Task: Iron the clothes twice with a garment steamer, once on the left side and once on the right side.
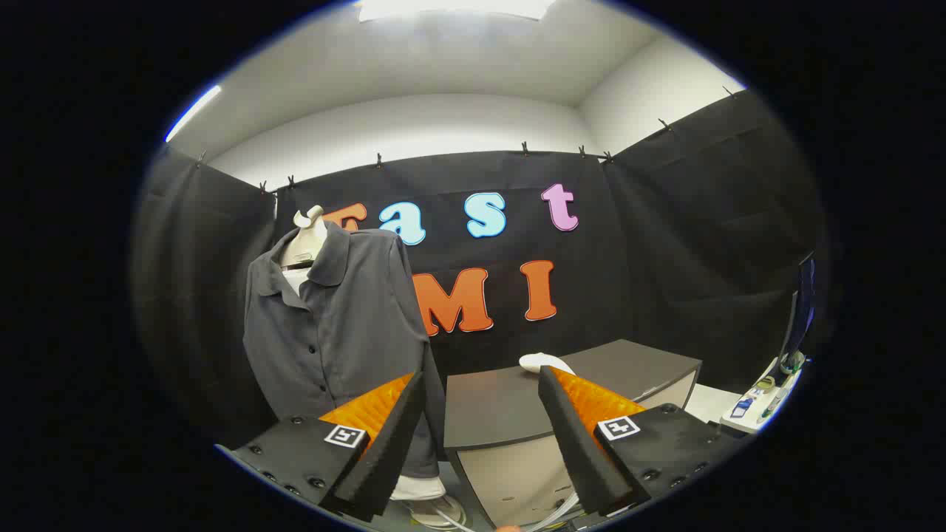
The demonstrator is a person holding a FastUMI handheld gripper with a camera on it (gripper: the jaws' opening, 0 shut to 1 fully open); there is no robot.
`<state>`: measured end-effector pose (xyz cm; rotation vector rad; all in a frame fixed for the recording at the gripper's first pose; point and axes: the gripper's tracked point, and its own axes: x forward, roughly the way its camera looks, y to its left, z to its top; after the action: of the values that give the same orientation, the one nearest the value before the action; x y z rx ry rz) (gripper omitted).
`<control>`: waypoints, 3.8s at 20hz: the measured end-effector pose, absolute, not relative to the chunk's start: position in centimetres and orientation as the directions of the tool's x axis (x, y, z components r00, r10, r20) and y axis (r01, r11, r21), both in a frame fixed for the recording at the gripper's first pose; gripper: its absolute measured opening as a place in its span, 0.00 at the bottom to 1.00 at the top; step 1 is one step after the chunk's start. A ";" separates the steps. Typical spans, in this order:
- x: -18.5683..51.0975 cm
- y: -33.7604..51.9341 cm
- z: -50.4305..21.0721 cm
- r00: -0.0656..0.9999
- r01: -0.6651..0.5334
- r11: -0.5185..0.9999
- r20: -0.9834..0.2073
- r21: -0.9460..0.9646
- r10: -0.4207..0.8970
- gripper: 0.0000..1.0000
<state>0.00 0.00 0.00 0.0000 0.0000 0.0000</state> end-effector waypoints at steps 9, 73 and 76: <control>0.0 0.7 -0.9 0.999 -0.004 1.000 -0.033 -0.004 0.004 0.98; 31.8 -17.6 -11.9 0.720 -0.065 0.995 -0.694 -0.081 -0.009 0.99; 32.1 -17.7 -14.5 0.668 -0.066 0.996 -0.744 -0.053 0.005 0.99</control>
<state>32.12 -17.73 -14.47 -0.0773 0.8381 0.0398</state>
